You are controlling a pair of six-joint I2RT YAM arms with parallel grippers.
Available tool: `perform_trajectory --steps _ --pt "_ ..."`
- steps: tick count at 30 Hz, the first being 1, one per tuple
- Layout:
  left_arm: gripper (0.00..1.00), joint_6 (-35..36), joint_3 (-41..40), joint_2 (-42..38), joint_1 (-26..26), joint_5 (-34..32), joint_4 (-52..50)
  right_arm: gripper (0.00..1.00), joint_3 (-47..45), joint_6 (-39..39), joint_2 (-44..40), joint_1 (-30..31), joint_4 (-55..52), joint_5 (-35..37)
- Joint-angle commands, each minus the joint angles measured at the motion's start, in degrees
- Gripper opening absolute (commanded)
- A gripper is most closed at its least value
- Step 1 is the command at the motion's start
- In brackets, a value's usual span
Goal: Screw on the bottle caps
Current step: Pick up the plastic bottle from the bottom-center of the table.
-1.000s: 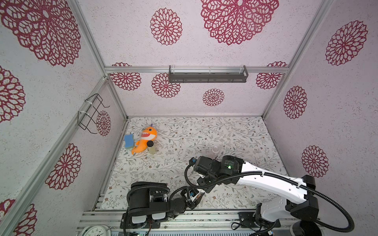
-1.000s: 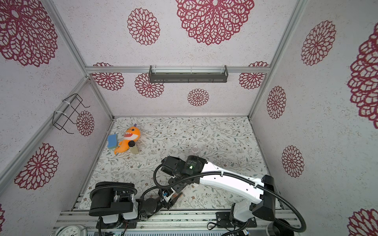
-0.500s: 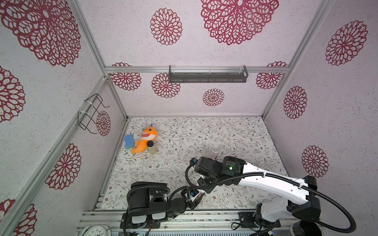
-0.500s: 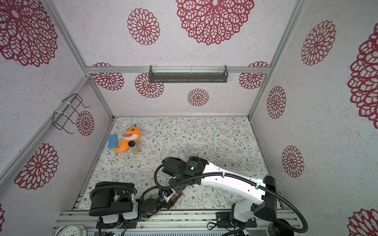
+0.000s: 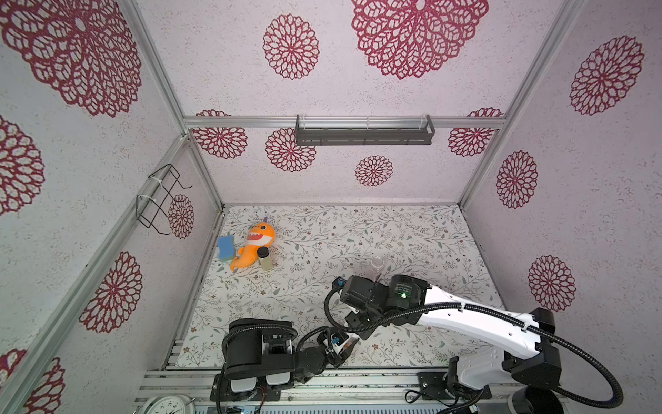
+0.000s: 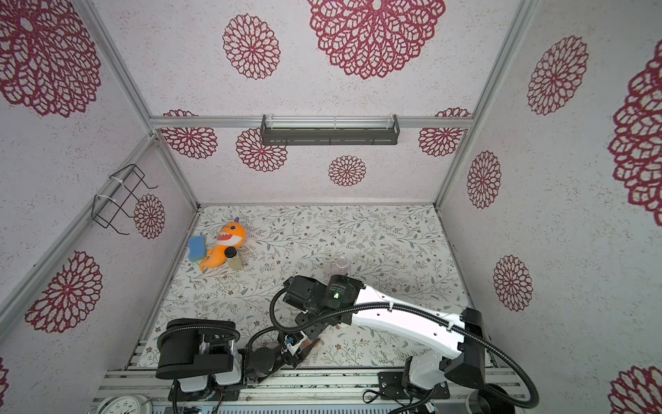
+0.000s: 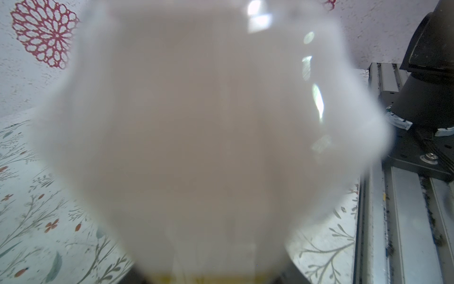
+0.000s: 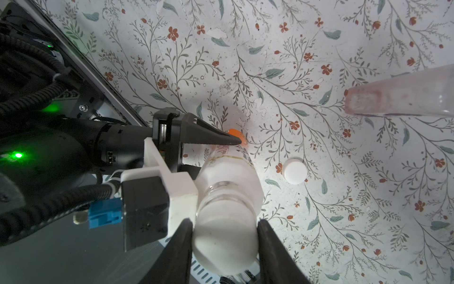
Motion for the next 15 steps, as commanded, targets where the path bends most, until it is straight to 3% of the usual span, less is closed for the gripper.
perform_trajectory --steps 1,15 --pt "0.53 -0.4 -0.1 -0.5 0.4 0.8 1.6 0.44 -0.4 0.9 -1.3 0.2 -0.8 1.2" --pt "0.53 -0.5 -0.1 -0.6 0.4 1.0 1.6 0.47 -0.7 1.0 -1.6 0.2 -0.4 1.3"
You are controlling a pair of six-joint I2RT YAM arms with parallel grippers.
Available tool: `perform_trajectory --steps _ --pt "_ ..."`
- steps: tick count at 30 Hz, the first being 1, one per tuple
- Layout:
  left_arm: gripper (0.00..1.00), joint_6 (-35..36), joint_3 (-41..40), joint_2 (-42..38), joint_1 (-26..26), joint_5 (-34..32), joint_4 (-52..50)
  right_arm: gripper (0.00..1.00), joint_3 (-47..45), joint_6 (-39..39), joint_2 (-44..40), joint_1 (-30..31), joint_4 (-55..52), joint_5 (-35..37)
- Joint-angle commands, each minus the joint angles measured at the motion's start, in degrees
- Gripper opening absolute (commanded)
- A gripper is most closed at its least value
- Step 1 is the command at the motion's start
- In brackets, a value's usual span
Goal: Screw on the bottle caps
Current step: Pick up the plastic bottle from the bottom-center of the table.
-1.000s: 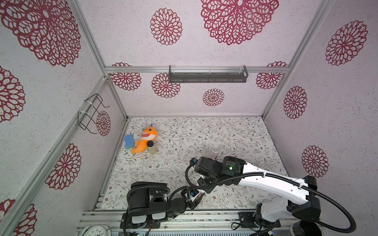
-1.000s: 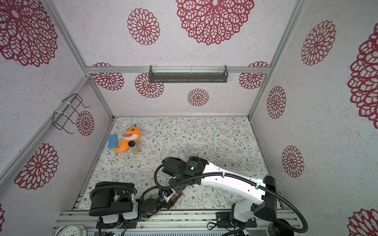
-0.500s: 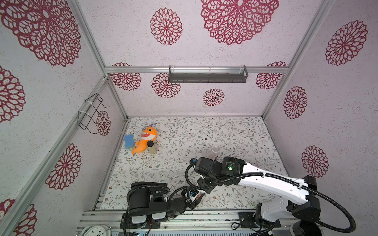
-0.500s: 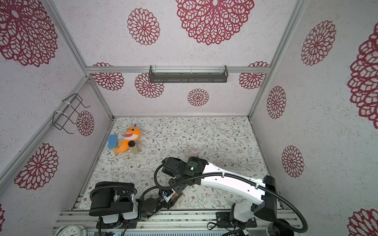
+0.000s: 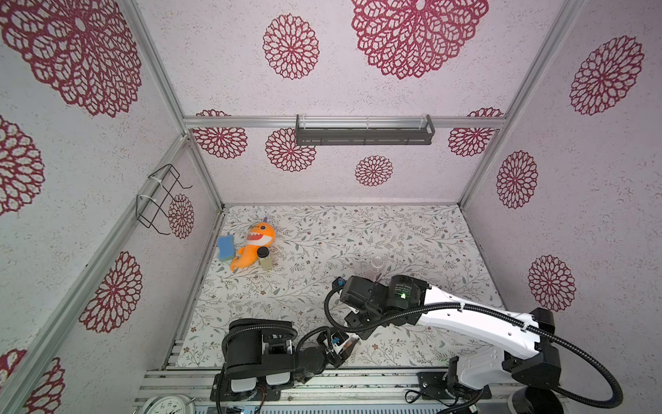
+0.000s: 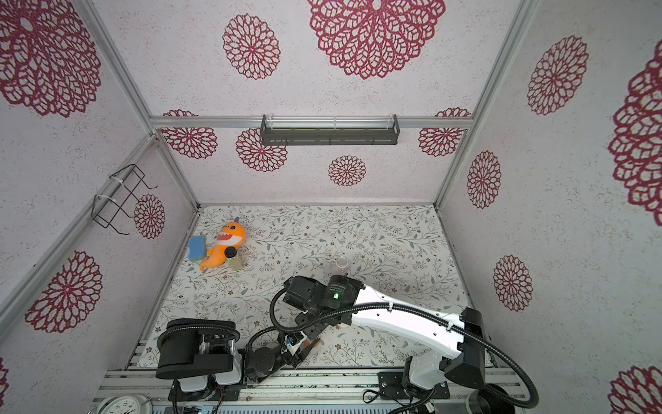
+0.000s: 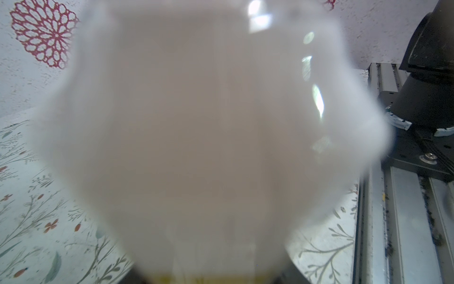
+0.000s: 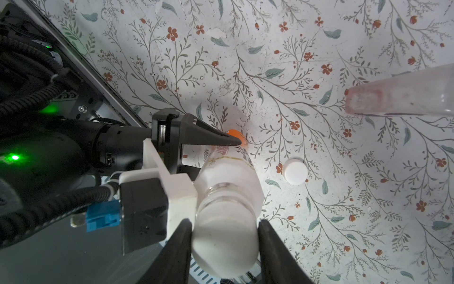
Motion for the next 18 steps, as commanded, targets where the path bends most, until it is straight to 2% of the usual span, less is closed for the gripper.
perform_trajectory --steps 1,18 --pt "0.53 -0.5 -0.1 -0.5 0.4 0.8 1.6 0.47 -0.3 0.9 -1.6 0.2 -0.8 1.1" --pt "0.53 -0.4 -0.1 -0.6 0.5 1.0 1.6 0.51 0.4 1.0 -2.3 0.2 -0.9 1.6"
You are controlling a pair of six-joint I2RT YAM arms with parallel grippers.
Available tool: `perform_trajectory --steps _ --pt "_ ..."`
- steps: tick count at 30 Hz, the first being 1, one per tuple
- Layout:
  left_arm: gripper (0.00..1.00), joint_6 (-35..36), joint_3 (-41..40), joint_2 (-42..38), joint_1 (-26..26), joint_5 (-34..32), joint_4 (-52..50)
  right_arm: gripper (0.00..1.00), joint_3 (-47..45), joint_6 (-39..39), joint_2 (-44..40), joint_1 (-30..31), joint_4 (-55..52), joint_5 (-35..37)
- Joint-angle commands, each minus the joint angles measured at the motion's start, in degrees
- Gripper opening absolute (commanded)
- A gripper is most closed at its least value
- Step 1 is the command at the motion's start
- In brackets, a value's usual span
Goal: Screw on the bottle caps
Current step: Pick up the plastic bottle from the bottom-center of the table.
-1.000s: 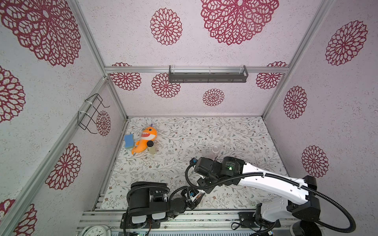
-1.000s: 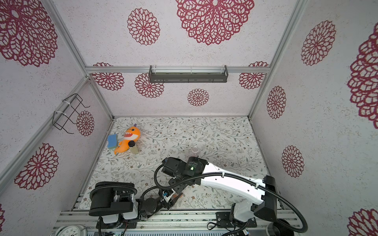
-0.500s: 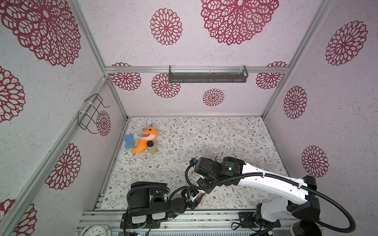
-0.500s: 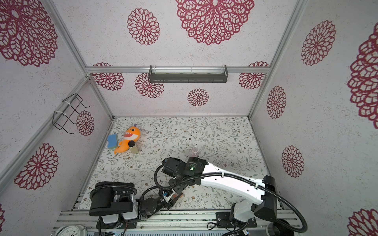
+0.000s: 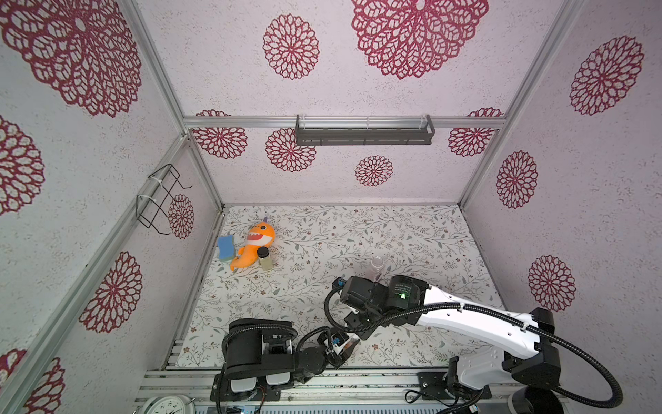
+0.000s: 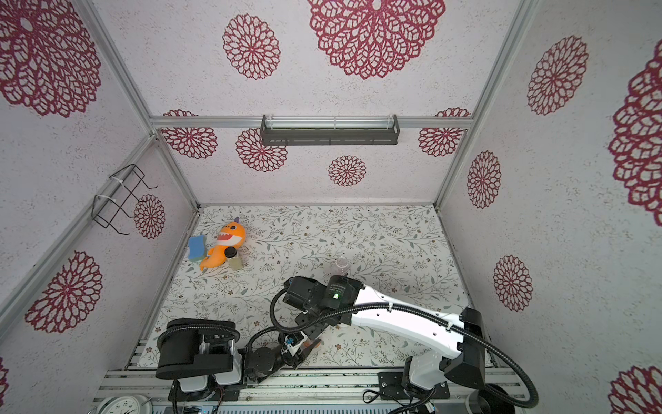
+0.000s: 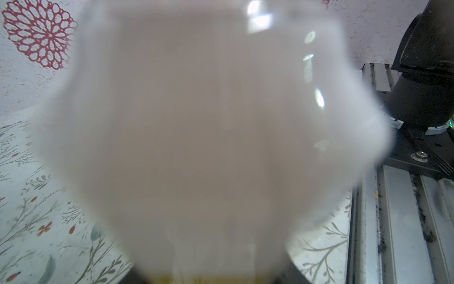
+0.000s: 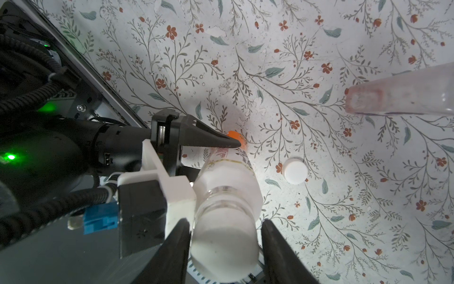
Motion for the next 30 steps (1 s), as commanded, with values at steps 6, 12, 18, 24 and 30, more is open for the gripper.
perform_trajectory --steps 6,12,18,24,30 --pt "0.52 -0.4 -0.1 -0.6 0.4 0.4 1.6 0.54 0.9 0.8 -2.3 0.2 -0.9 1.1" --pt "0.52 -0.4 0.0 -0.4 0.5 0.4 1.6 0.57 1.8 0.4 -2.1 0.2 -1.3 1.0" --pt "0.52 -0.3 0.0 -0.3 0.4 0.6 1.6 0.60 2.4 0.3 -2.1 0.2 -1.3 0.8" --pt "0.52 0.0 0.0 -0.6 0.5 0.6 1.6 0.64 4.2 0.3 -2.4 0.2 -1.8 1.5" --pt "0.52 0.5 0.2 -1.7 0.3 0.6 1.6 0.66 7.3 -0.4 -2.9 0.1 -4.3 3.5"
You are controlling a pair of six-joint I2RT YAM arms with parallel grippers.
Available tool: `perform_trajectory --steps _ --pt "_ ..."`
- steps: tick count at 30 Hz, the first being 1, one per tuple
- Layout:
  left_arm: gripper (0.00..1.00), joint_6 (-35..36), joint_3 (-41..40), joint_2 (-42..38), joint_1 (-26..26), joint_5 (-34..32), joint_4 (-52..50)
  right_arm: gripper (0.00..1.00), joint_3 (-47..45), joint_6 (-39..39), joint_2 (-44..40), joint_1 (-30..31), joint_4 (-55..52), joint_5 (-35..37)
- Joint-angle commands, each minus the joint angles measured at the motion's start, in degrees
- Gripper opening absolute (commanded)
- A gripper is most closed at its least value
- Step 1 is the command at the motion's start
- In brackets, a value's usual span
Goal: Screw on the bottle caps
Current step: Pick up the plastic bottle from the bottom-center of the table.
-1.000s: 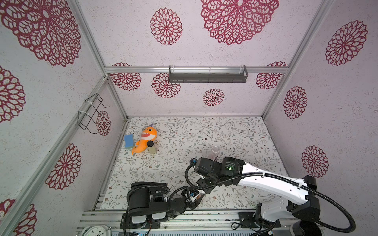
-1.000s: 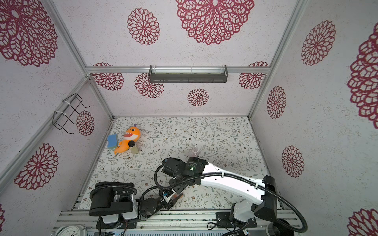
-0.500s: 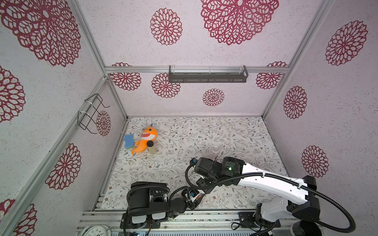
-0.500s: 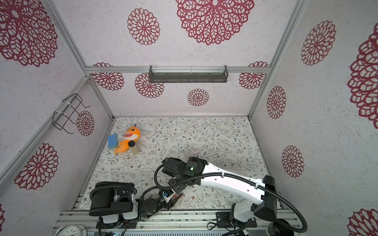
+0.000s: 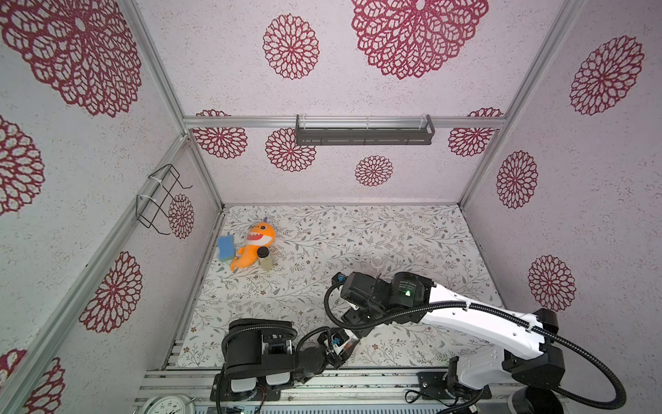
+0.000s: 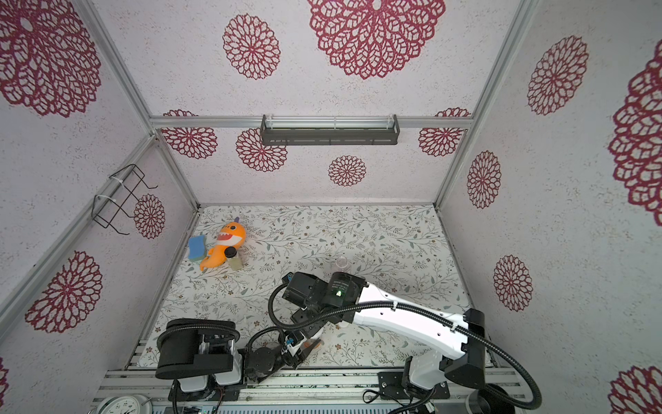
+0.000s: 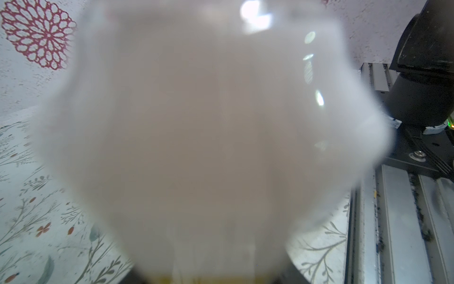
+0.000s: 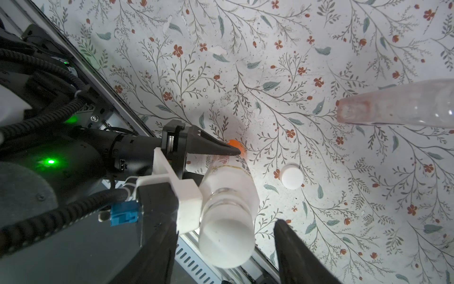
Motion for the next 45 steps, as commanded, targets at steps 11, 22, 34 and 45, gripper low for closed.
perform_trajectory --steps 11,22,34,45 --pt "0.53 2.0 1.4 -8.2 0.3 1.7 -4.5 0.67 7.4 -0.8 -6.0 -0.4 -8.4 3.7" --pt "0.53 2.3 1.3 -10.9 0.4 2.0 -8.6 0.67 4.7 -0.5 -6.0 -0.4 -9.0 2.4" --pt "0.53 2.6 1.2 -9.4 0.3 2.2 -7.0 0.67 2.0 -1.2 -4.6 -0.4 -7.1 2.2" --pt "0.53 2.7 1.0 -9.0 0.4 2.0 -6.2 0.67 1.0 -2.0 -3.4 -0.7 -6.0 2.2"
